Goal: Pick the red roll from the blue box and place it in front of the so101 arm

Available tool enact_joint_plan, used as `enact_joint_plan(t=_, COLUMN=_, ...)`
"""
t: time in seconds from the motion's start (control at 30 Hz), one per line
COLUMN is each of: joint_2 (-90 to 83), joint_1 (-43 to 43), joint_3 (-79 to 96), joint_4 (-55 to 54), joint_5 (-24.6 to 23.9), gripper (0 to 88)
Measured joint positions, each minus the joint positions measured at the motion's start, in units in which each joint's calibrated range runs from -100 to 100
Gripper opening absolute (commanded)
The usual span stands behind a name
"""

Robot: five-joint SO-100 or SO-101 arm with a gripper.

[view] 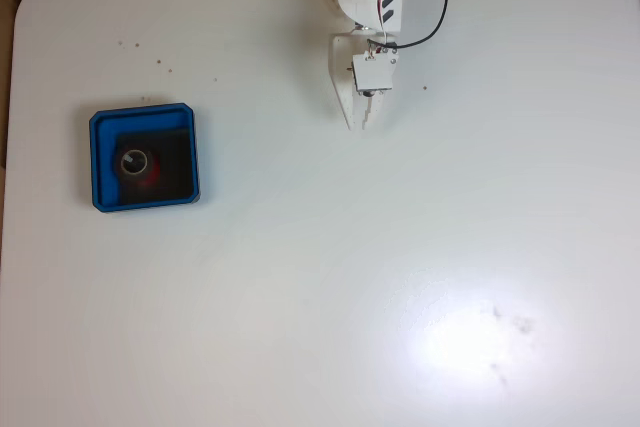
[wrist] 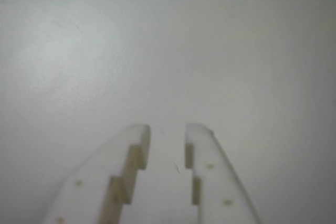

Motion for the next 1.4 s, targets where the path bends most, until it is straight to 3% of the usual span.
enact_joint_plan(t=0.7, joint_2=0.0, joint_1=1.4, joint_3=0.0, joint_4=0.0, joint_5=0.0, gripper=0.7)
enact_joint_plan(t=1.4, joint_2=0.0, joint_1=48.0, joint_3=0.0, joint_4=0.0, joint_5=0.0, gripper=0.7)
